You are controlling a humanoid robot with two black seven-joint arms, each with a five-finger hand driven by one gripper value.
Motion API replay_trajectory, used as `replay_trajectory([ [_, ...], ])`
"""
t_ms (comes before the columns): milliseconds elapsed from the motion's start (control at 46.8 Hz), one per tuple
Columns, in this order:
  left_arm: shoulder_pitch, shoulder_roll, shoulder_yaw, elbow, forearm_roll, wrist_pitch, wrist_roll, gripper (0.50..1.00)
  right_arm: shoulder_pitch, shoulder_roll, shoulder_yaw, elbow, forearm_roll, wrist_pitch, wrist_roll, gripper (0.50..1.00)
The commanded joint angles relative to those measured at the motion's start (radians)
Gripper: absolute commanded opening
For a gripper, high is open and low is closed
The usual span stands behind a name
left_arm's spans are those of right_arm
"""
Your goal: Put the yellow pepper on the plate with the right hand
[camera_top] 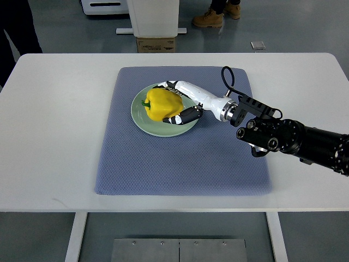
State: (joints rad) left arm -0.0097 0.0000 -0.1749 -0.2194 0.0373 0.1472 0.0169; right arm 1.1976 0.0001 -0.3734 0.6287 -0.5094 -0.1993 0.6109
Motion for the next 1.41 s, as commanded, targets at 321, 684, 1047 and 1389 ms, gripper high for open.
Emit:
replay_trajectory([
  [321,0.0,0.0,0.0,0.0,-0.001,0.0,0.0,1.0,-0.016,0.0,0.007,0.0,0.014,0.0,0.0,0.995],
  [684,-0.001,0.0,0.0,0.0,-0.001,0.0,0.0,1.0,-0.024,-0.002,0.111,-0.001,0.075,-0.002,0.0,1.0],
  [1047,-0.001,0.0,0.0,0.0,-0.001,0.0,0.0,1.0,-0.084,-0.014,0.383,-0.026,0.141,-0.002,0.0,1.0],
  [1389,-0.001,0.0,0.0,0.0,-0.001,0.0,0.0,1.0,-0.085,-0.025,0.393,-0.096,0.143,0.012,0.0,1.0],
])
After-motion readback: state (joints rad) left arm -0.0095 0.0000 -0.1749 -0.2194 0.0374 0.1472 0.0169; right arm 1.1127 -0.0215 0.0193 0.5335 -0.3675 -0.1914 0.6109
